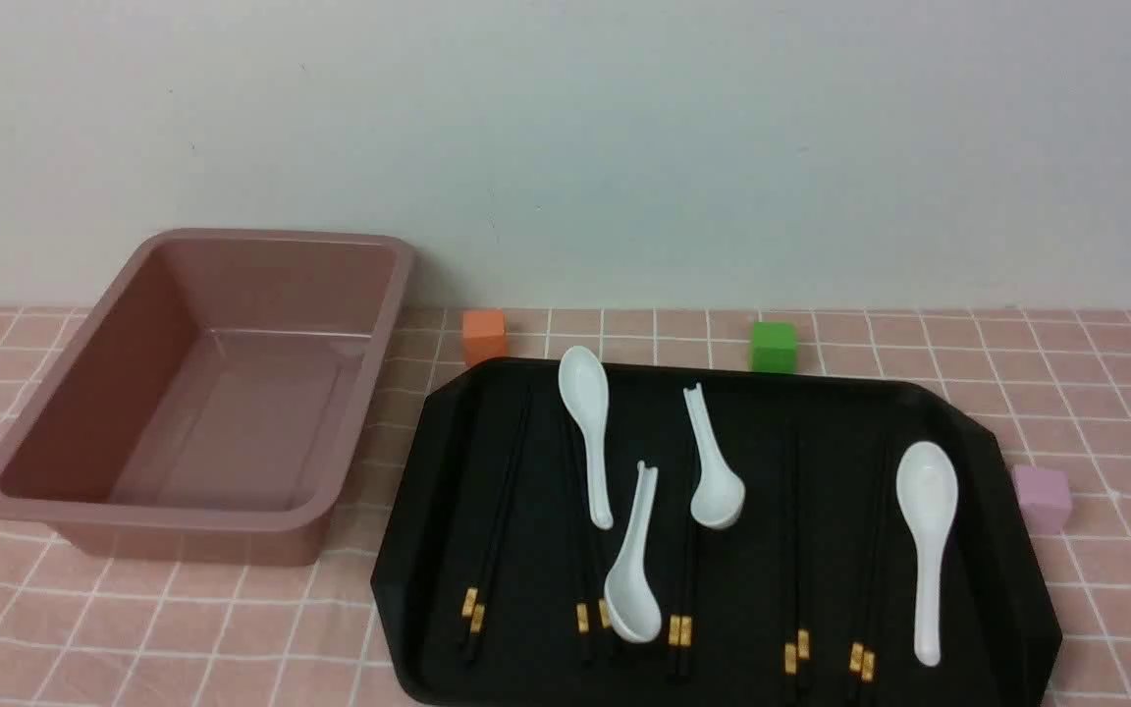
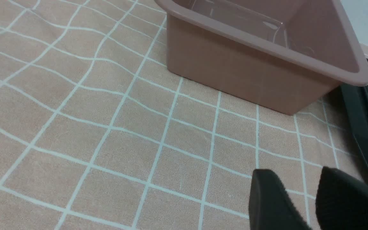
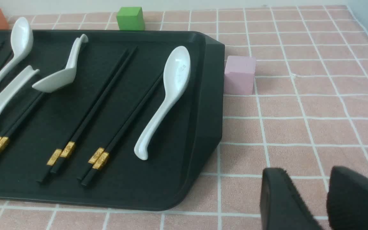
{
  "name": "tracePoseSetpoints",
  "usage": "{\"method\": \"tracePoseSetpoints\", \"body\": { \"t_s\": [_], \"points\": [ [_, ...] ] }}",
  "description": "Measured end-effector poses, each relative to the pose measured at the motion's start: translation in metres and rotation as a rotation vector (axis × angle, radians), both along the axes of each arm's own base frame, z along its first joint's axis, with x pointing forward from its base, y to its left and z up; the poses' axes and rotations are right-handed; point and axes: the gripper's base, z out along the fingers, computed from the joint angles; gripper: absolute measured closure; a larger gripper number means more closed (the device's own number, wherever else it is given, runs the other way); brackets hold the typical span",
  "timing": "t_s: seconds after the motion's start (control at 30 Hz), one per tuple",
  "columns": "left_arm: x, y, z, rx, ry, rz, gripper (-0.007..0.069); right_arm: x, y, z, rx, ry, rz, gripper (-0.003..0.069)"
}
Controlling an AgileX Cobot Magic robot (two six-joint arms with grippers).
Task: On pink tablecloth take chopsticks from black tray and put them in box.
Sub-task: 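Reach over to the black tray and grasp a pair of chopsticks with the left gripper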
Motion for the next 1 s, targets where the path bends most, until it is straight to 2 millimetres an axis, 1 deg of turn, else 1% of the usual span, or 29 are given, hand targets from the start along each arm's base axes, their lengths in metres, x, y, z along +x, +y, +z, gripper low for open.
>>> {"method": "tracePoseSetpoints", "body": {
  "t_s": [0.23,0.33,0.4,0.43,0.47,0.5,0.57,0.7,0.77,0.83,0.9,0.93,1.0],
  "points": [
    [0.001,0.000,0.002,-0.012,-0.025,0.000,0.0385,0.000,0.000,0.000,0.000,0.000,0.000,0.0419],
    [0.002,-0.003,0.008,-0.162,-0.088,0.007,0.0385,0.000,0.000,0.000,0.000,0.000,0.000,0.0419],
    [0.003,-0.005,0.012,-0.305,-0.126,0.018,0.0385,0.000,0.000,0.000,0.000,0.000,0.000,0.0419],
    [0.004,-0.006,0.015,-0.416,-0.158,0.031,0.0385,0.000,0.000,0.000,0.000,0.000,0.000,0.0419],
    [0.004,-0.007,0.015,-0.430,-0.158,0.031,0.0385,0.000,0.000,0.000,0.000,0.000,0.000,0.0419],
    [0.004,-0.007,0.020,-0.573,-0.197,0.048,0.0385,0.000,0.000,0.000,0.000,0.000,0.000,0.0419],
    [0.004,-0.006,0.024,-0.659,-0.239,0.064,0.0385,0.000,0.000,0.000,0.000,0.000,0.000,0.0419],
    [0.004,-0.002,0.033,-0.767,-0.328,0.096,0.0396,0.000,0.000,0.000,0.000,0.000,0.000,0.0419],
    [0.003,-0.004,0.041,-0.782,-0.327,0.074,0.0423,0.000,0.000,0.000,0.000,0.000,0.000,0.0419],
    [0.000,-0.008,0.057,-0.757,-0.317,0.026,0.0469,0.000,0.000,0.000,0.000,0.000,0.000,0.0419],
    [-0.003,-0.013,0.080,-0.696,-0.286,-0.033,0.0540,0.000,0.000,0.000,0.000,0.000,0.000,0.0419],
    [0.001,-0.017,0.089,-0.638,-0.219,-0.066,0.0587,0.000,0.000,0.000,0.000,0.000,0.000,0.0419],
    [0.007,-0.021,0.106,-0.555,-0.143,-0.114,0.0634,0.000,0.000,0.000,0.000,0.000,0.000,0.0419]
  ]
}}
